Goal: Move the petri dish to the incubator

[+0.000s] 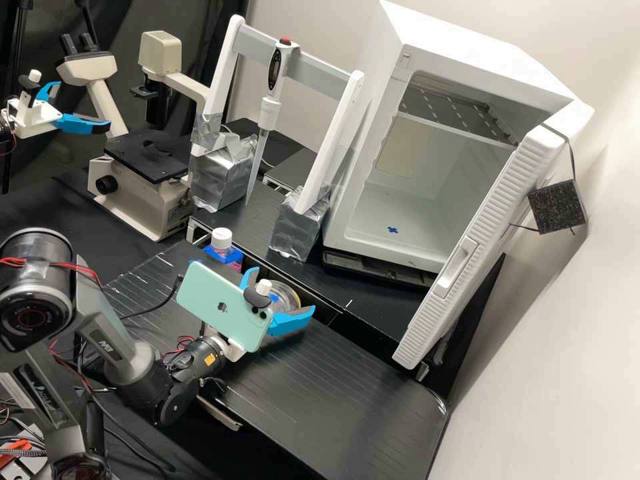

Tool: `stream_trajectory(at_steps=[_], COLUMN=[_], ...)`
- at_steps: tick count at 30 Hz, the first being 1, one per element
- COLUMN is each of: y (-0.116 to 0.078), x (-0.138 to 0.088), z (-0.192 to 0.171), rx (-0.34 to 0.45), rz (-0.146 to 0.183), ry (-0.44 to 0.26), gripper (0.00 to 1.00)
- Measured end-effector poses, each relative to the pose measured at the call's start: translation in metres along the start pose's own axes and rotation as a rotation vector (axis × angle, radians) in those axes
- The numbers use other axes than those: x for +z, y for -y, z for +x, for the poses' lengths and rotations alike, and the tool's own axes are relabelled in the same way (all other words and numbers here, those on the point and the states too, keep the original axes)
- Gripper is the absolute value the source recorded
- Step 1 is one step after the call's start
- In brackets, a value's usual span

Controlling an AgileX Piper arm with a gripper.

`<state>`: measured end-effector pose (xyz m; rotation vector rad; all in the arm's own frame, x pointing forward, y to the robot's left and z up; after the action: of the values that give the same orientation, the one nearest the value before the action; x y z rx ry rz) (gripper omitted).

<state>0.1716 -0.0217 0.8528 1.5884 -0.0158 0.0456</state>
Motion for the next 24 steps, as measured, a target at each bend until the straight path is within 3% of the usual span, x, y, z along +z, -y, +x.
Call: stream_trajectory(at_steps=[24], y=[0.004], x=[-0.009], z=[-0.004], rx=[-0.048], rz=[0.023], ry=[-0.049], gripper=[0.00])
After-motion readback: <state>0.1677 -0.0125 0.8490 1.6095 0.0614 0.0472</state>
